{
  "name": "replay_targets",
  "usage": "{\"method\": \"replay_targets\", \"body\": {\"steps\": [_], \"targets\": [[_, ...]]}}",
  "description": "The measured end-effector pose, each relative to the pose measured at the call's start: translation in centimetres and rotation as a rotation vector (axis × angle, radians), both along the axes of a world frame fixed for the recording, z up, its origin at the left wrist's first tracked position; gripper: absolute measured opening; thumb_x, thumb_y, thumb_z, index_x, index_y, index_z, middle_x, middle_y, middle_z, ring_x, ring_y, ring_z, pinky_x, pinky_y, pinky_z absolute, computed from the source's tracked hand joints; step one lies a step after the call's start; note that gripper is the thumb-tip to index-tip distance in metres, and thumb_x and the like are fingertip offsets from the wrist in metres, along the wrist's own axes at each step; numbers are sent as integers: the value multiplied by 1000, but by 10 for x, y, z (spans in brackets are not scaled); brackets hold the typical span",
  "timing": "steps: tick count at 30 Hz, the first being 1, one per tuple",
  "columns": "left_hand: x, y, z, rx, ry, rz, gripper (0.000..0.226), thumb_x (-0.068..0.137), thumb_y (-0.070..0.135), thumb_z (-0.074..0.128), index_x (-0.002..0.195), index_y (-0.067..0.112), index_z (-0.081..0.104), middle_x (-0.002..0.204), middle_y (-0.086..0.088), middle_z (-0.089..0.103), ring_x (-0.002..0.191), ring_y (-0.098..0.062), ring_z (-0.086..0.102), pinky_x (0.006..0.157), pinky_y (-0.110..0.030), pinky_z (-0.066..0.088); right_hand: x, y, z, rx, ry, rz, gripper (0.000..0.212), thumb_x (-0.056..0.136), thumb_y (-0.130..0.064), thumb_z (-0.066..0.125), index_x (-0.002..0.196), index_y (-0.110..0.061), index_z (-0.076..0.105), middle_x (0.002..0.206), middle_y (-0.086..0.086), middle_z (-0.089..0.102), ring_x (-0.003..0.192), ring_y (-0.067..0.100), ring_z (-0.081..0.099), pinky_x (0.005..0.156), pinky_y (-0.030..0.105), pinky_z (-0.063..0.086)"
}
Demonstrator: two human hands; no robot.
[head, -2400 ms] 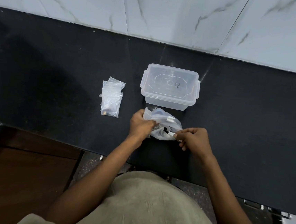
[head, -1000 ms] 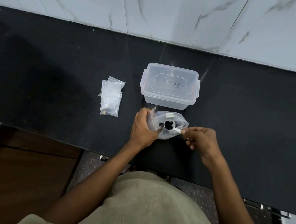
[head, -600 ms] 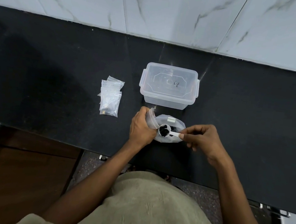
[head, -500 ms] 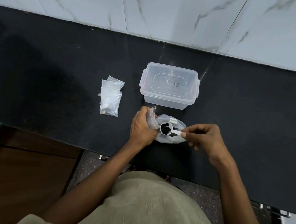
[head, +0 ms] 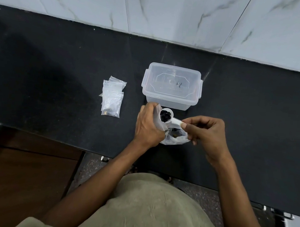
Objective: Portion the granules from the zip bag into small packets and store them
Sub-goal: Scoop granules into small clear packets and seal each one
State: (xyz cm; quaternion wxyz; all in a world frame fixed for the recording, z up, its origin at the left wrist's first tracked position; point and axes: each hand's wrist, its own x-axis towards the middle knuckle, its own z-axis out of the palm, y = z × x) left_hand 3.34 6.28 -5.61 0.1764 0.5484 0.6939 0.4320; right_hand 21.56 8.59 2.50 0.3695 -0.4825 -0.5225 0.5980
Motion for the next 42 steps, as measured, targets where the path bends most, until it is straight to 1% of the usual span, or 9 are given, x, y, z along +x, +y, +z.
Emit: {"method": "replay_targets", "body": {"steps": [9, 15, 17, 20, 24, 29, 34, 38, 42], "targets": [[-4, -1, 4, 67, -242, -53, 61, 65, 21, 93, 108, 18, 50, 97, -6, 60, 86, -26, 62, 74, -46, 55, 1, 2, -1, 22, -55, -55, 4, 81, 0, 81, 84, 0, 78, 60, 17, 67, 46, 17, 54, 41, 23, 41], [-5, 0, 10, 102, -272, -47, 60, 64, 23, 97, 105, 10, 56, 93, -7, 63, 81, -20, 62, 71, -25, 54, -2, 2, 3, 41, -34, -69, 3, 82, 1, 80, 84, 1, 78, 61, 20, 67, 46, 16, 54, 41, 22, 41], [-5, 1, 10, 102, -286, -42, 57, 64, 27, 97, 102, 10, 57, 92, -9, 63, 80, -22, 63, 70, -28, 55, -3, 2, 5, 49, -16, -79, 3, 82, 2, 79, 85, 2, 78, 63, 26, 66, 46, 16, 54, 41, 22, 41], [-4, 1, 9, 88, -283, -36, 56, 63, 27, 97, 100, 13, 57, 92, -9, 63, 81, -23, 63, 72, -34, 57, -2, 2, 6, 51, 1, -83, 3, 82, 2, 79, 85, 3, 77, 60, 21, 65, 45, 17, 53, 40, 21, 40], [-3, 2, 8, 55, -236, -32, 57, 63, 32, 94, 103, 17, 56, 96, -2, 59, 87, -19, 61, 76, -35, 56, -1, 0, 7, 54, 0, -60, 3, 82, 1, 80, 85, 2, 78, 56, 15, 64, 45, 20, 51, 40, 22, 40], [-2, 2, 9, 65, -161, -34, 60, 64, 36, 92, 108, 17, 56, 96, 17, 51, 92, -20, 59, 80, -39, 54, -3, -1, 11, 57, 16, -51, 3, 82, 1, 80, 84, 2, 78, 57, 17, 63, 45, 22, 50, 40, 23, 40], [0, 4, 11, 65, -102, -57, 62, 64, 39, 90, 110, 14, 55, 97, 18, 50, 94, -16, 53, 86, -48, 50, -2, 0, 13, 51, 32, -58, 2, 82, 3, 78, 84, 2, 77, 57, 17, 64, 44, 20, 50, 39, 22, 39], [1, 3, 17, 91, -81, -81, 65, 68, 58, 79, 106, 12, 53, 96, 18, 46, 90, -14, 48, 85, -43, 47, -2, 0, 10, 37, -4, -65, 2, 82, 2, 79, 83, 1, 77, 55, 13, 64, 43, 17, 51, 40, 22, 39], [1, 0, 21, 108, -106, -111, 66, 69, 69, 74, 107, 24, 43, 101, 35, 41, 90, -13, 47, 84, -43, 47, -1, -1, 6, 17, -29, -82, 2, 82, 1, 80, 82, 0, 77, 53, 11, 63, 42, 16, 50, 39, 22, 38]]}}
